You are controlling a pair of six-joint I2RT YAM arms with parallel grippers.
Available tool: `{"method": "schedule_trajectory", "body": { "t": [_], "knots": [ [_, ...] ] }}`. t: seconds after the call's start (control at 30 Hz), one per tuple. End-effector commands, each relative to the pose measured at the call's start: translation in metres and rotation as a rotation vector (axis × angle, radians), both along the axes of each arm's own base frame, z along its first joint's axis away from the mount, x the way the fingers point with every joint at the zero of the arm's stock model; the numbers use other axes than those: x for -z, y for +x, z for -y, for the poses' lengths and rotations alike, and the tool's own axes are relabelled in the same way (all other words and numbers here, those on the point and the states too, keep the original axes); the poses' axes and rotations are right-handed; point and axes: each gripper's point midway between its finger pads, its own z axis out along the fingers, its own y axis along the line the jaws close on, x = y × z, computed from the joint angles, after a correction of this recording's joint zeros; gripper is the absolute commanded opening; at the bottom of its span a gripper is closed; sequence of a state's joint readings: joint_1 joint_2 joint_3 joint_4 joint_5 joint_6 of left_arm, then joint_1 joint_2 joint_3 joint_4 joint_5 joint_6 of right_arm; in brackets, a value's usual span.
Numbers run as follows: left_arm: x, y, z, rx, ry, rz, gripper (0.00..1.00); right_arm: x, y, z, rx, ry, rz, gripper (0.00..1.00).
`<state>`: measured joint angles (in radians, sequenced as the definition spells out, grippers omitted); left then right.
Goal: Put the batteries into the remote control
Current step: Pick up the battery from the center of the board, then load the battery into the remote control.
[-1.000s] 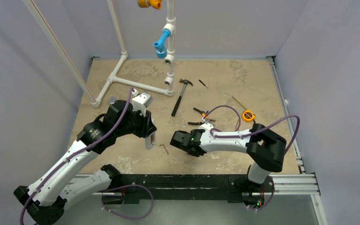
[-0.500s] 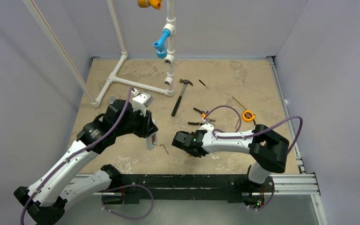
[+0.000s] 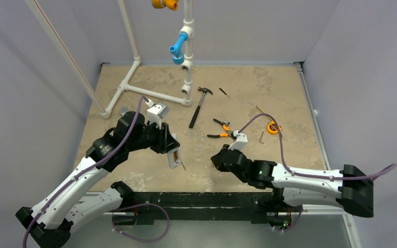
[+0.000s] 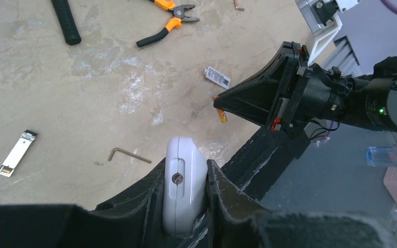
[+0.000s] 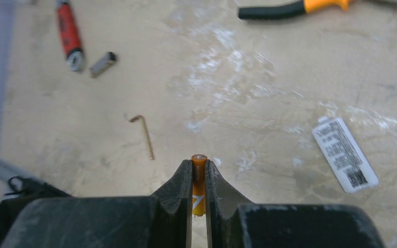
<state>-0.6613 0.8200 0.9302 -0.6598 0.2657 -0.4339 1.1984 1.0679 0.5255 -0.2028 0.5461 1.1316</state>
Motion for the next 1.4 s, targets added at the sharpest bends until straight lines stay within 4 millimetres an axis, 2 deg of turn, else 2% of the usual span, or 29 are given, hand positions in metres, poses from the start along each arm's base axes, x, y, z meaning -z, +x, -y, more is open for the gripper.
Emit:
{"method": "schedule_trajectory", "body": {
  "t": [0.0,0.13,0.27,0.4,0.5,0.83,1.03,1.2,1.37],
  "knots": [
    [-0.026,-0.003,0.017,0.038,-0.150,0.013,0.00,-0.077,0.010,-0.029,-0.207,0.198,0.390,0.00],
    [-0.033,-0.007,0.022,0.059,-0.188,0.017,0.00,-0.111,-0.016,-0.042,-0.480,0.256,0.651,0.00],
    [-0.038,-0.010,0.024,0.082,-0.207,0.018,0.00,-0.136,-0.061,-0.051,-0.796,0.308,0.963,0.00],
    [-0.039,-0.015,0.029,0.119,-0.228,0.011,0.00,-0.146,-0.104,-0.054,-1.088,0.276,1.232,0.00],
    [-0.041,-0.020,0.032,0.147,-0.249,0.008,0.00,-0.150,-0.125,-0.053,-1.227,0.261,1.371,0.00],
    [-0.048,-0.033,0.041,0.226,-0.345,0.000,0.00,-0.167,-0.131,-0.054,-1.254,0.258,1.478,0.00],
    [-0.051,-0.039,0.048,0.258,-0.429,-0.011,0.00,-0.182,-0.127,-0.053,-1.190,0.281,1.520,0.00],
    [-0.045,-0.037,0.051,0.245,-0.459,-0.035,0.00,-0.208,-0.103,-0.051,-0.996,0.316,1.472,0.00],
    [-0.037,-0.028,0.054,0.194,-0.486,-0.063,0.00,-0.226,-0.101,-0.061,-0.915,0.352,1.453,0.00]
  ]
}}
